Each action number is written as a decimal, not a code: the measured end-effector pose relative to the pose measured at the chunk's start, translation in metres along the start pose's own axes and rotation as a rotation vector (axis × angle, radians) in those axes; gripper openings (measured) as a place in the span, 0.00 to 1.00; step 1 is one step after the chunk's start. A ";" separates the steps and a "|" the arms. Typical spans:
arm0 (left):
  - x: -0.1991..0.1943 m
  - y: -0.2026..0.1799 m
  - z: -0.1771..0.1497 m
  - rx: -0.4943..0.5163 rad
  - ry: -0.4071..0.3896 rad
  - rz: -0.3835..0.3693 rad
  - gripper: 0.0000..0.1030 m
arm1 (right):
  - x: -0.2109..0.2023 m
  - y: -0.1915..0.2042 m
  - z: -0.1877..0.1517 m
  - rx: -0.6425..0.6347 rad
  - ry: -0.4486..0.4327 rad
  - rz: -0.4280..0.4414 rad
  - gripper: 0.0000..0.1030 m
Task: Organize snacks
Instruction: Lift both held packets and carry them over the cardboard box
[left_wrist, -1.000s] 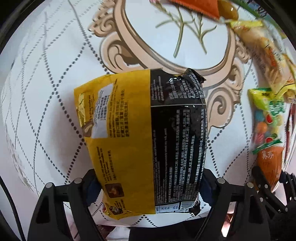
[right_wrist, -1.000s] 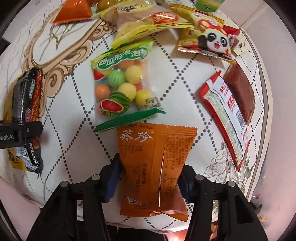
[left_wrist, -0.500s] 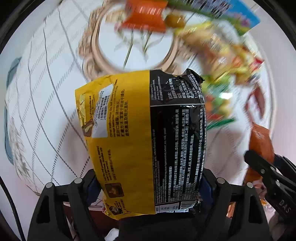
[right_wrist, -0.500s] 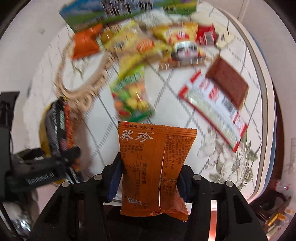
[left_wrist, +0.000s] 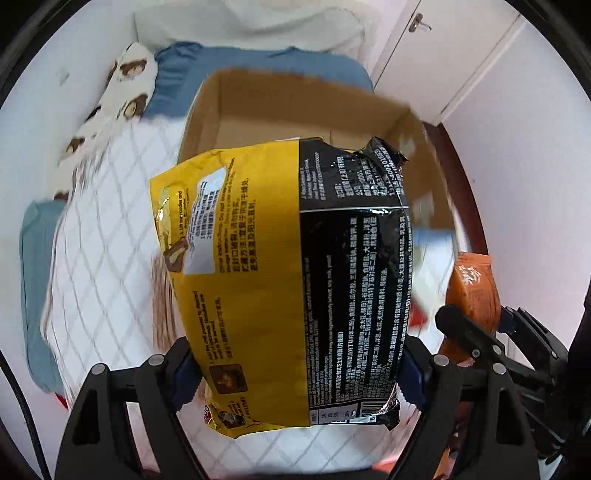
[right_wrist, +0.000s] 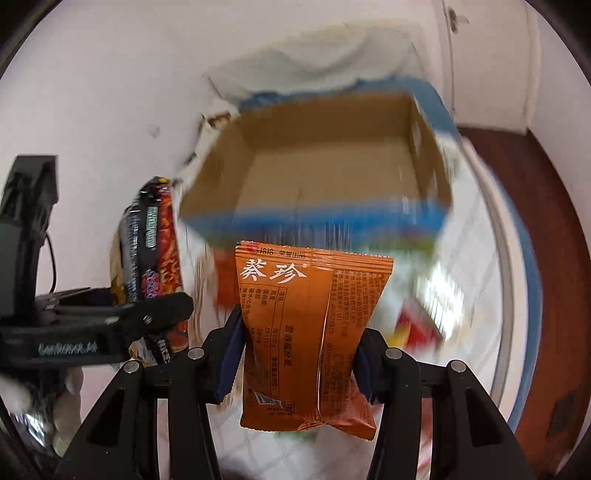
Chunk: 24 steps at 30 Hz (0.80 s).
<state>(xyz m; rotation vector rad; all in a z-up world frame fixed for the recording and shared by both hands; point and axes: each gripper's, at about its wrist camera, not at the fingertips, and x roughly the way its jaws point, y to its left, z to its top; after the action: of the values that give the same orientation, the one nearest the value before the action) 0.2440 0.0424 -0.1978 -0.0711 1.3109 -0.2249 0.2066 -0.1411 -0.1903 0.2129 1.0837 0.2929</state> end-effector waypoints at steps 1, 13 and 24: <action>-0.001 0.000 0.020 0.001 -0.012 0.006 0.82 | 0.000 -0.004 0.021 -0.014 -0.025 0.000 0.52; 0.117 0.024 0.187 0.008 0.199 -0.024 0.82 | 0.117 -0.047 0.175 -0.003 0.044 -0.090 0.52; 0.189 0.033 0.213 0.049 0.307 0.011 0.83 | 0.209 -0.067 0.207 0.024 0.161 -0.123 0.52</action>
<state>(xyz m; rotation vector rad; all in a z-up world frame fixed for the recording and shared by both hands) 0.4980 0.0200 -0.3279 0.0133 1.6101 -0.2660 0.4904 -0.1397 -0.2922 0.1447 1.2551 0.1886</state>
